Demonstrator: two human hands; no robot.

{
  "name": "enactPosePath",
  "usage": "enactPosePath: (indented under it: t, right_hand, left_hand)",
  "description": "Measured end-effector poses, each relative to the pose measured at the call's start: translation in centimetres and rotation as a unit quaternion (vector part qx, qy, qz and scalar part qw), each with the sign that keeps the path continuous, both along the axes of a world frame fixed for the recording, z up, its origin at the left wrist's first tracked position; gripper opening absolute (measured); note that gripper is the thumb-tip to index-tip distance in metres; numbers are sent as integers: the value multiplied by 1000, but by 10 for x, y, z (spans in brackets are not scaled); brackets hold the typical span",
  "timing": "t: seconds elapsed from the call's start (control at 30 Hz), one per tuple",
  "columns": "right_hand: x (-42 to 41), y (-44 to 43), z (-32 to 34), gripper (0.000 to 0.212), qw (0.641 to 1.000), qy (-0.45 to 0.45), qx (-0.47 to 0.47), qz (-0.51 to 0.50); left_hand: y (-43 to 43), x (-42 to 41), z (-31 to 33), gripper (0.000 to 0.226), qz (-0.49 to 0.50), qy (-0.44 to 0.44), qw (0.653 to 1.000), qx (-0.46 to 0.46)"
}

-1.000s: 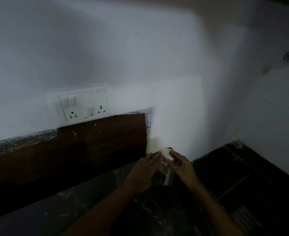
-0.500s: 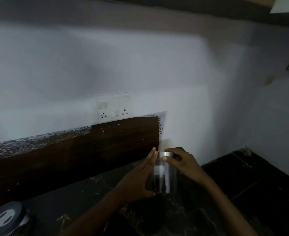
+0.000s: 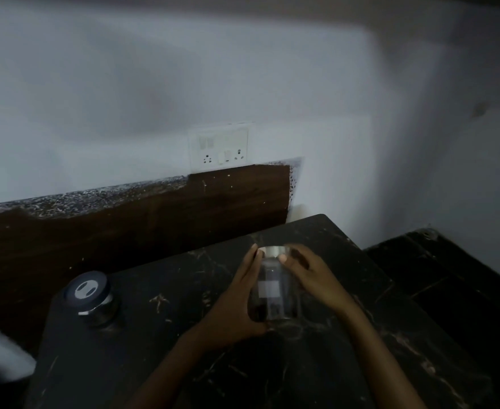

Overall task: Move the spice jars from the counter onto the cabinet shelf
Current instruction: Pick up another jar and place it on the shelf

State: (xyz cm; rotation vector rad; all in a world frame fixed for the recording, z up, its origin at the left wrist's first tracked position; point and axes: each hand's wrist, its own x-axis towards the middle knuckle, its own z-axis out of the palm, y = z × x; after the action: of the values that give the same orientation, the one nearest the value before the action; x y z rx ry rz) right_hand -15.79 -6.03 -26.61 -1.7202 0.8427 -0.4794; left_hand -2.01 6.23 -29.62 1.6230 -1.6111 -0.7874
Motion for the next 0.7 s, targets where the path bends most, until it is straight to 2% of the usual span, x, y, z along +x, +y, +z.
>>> enactPosePath:
  t: [0.1,0.2,0.27,0.4,0.47,0.57,0.7]
  right_hand:
    - [-15,8,2,47,999,-19,23,43]
    - [-32,12,-2,101,986,15,45,163]
    - [-35,19,-3,124,975,43,39,216]
    - [-29,36,-1,126,978,62,-40,194]
    - [-28,39,2,125,979,43,-70,188]
    - [-25,46,7,120,975,55,-104,186]
    - [-19,54,8,117,975,59,-138,167]
  left_hand:
    - [13,3,6,118,13,22,999,-19]
    - [25,6,6,119,17,36,999,-30]
    - [32,7,7,119,16,68,997,-29]
    - [42,11,9,119,-4,145,989,-3]
    - [46,14,11,122,-13,152,988,9]
    - [50,18,17,128,-9,96,995,5]
    - [51,18,27,125,-27,-33,999,-19]
